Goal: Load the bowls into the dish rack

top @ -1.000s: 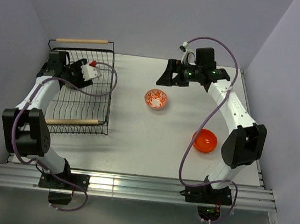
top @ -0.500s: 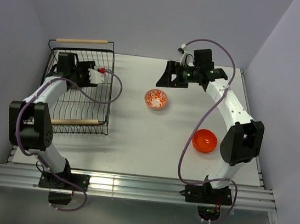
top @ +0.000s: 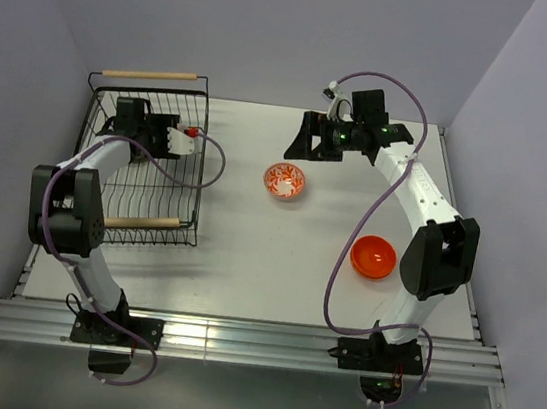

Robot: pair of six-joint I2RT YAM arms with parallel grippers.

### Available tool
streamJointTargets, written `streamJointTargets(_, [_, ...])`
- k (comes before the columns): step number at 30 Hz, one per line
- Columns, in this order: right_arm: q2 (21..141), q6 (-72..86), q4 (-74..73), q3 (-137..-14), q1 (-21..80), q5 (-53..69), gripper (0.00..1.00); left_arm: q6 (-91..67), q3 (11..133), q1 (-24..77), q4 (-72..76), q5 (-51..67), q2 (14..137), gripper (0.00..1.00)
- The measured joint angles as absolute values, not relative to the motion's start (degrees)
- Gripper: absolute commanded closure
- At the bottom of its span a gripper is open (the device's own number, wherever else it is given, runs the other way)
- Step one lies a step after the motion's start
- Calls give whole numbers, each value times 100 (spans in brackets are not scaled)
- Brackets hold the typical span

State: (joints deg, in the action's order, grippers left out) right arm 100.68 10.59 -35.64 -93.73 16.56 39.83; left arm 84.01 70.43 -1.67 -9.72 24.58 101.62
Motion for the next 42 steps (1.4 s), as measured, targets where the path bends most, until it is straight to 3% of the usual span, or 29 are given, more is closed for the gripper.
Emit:
streamJointTargets(18, [10261,1061,-3719,-9480,1656,3988,0,8643,7076,-93,-366,2115,10680,100])
streamJointTargets(27, [10272,1063,-3726,-9511,1656,3983,0,8694,7258,-25,-274,1890,10886,94])
streamJointTargets(29, [10272,1061,-3726,-9511,1656,3979,0,8718,7258,5,-248,1850,10901,89])
streamJointTargets(32, [10272,1061,-3726,-9511,1656,3931,0,8731,7293,40,-244,1798,10951,75])
streamJointTargets(33, [10272,1061,-3726,-9511,1656,3903,0,8731,7317,54,-244,1772,10980,65])
streamJointTargets(36, [10272,1061,-3726,-9511,1656,3850,0,8733,7393,82,-281,1699,11048,54])
streamJointTargets(42, [10272,1059,-3732,-9515,1656,3802,0,8737,7520,121,-464,1610,11087,40])
